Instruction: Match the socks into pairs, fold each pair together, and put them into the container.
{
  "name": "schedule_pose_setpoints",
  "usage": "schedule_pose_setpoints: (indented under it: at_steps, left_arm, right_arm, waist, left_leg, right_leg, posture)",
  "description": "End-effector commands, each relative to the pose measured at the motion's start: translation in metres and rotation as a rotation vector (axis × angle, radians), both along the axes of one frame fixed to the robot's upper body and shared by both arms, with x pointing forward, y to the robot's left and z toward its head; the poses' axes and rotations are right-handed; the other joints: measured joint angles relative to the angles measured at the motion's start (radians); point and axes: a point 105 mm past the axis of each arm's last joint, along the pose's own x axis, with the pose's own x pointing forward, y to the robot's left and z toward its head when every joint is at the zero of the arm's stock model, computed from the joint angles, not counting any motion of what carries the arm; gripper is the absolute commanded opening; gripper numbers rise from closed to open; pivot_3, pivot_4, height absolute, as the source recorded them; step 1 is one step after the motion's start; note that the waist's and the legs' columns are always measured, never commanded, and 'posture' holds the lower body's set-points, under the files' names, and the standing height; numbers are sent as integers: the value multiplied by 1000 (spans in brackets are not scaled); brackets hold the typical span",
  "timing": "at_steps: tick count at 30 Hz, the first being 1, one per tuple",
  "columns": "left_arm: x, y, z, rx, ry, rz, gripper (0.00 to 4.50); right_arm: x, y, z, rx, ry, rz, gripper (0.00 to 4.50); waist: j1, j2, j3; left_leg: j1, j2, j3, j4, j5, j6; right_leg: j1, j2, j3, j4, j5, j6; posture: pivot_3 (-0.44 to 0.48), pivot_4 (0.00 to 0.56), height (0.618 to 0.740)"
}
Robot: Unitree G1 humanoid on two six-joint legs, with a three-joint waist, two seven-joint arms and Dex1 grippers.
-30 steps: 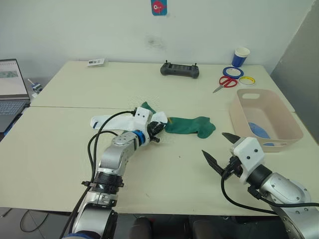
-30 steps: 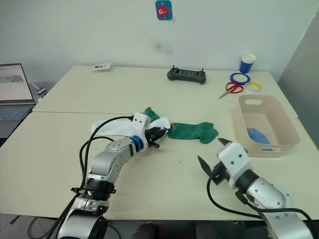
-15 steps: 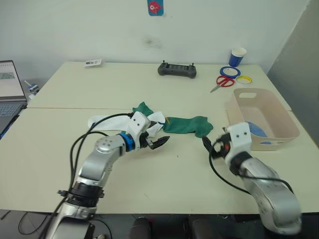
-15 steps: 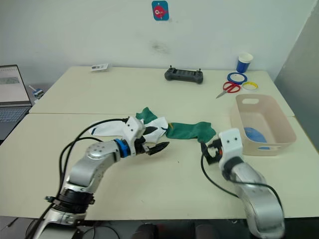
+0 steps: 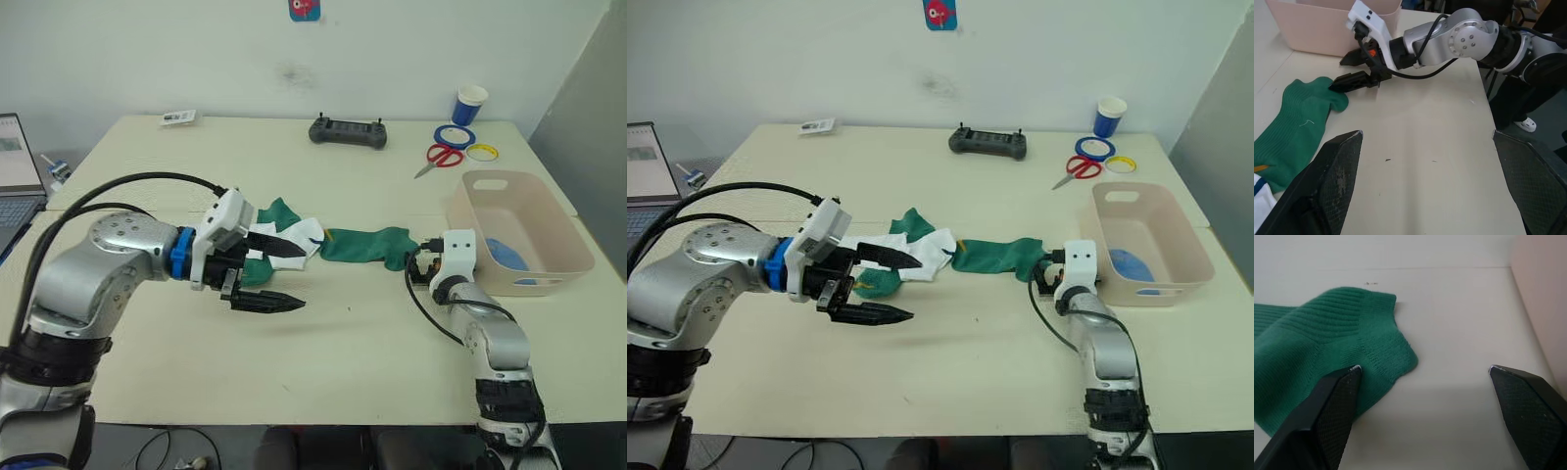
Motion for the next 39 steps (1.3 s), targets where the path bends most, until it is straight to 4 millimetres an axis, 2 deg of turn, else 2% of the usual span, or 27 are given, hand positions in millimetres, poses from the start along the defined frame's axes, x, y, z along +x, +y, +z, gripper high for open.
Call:
schedule_pose_setpoints:
  at_steps: [1,4,10,14,18,23,28,33,35,39]
  left_arm:
    - [0,-5,1,-14,-65,10,4474]
    - [0,-10,1,-36,-88,12,4500]
    - [5,-6,-1,-29,-117,24,4500]
    - [7,-6,-1,-27,-126,13,4500]
    - [7,-7,-2,-25,-131,11,4500]
    - [9,-5,-5,-8,-142,24,4500]
    - [14,-4,-6,-15,-121,62,4500]
    - [21,2,-16,8,-87,111,4500]
    - [24,7,-26,39,-64,139,4500]
    - [31,11,-42,74,-33,202,4500]
  right_arm:
    - [8,9,-2,30,1,37,4314]
    - [10,19,1,32,-10,87,3557]
    - [7,39,3,45,-4,175,1462]
    - [4,52,12,33,-34,221,15]
    - [-2,50,17,43,-48,210,15]
    - [-30,48,27,57,-68,214,15]
    - [-71,41,35,49,-64,238,15]
    - [-115,33,29,58,12,280,15]
    - [-136,30,25,74,49,296,15]
    - [-160,24,21,92,96,314,15]
  waist:
    - [-4,0,0]
    - [-5,0,0]
    - [-7,0,0]
    - [-7,0,0]
    - [-3,0,0]
    - [5,0,0]
    - [5,0,0]
    - [4,0,0]
    - [4,0,0]
    - [3,0,-1]
  left_leg:
    - [0,0,0,0,0,0]
    - [1,0,0,1,0,0]
    - [2,3,0,1,0,0]
    - [2,4,0,1,0,0]
    - [1,4,0,1,0,0]
    - [0,4,0,1,0,0]
    - [0,4,-1,1,0,0]
    - [0,4,-1,1,0,0]
    - [0,4,-1,1,0,0]
    - [1,4,-1,1,0,0]
  right_leg:
    - [0,0,0,0,0,0]
    - [1,0,1,0,1,-1]
    - [0,5,2,1,1,-2]
    - [0,6,1,1,1,-2]
    - [0,6,1,1,1,-2]
    - [0,5,1,0,1,-2]
    - [0,5,1,1,1,-2]
    - [0,5,0,1,1,-2]
    - [0,5,1,1,1,-2]
    - [0,5,1,1,1,-2]
  posture:
    - [0,150,740]
    - [0,150,740]
    - [0,150,740]
    - [0,150,740]
    - [0,150,740]
    - [0,150,740]
    - [0,150,740]
    - [0,150,740]
    - [0,150,740]
    - [0,150,740]
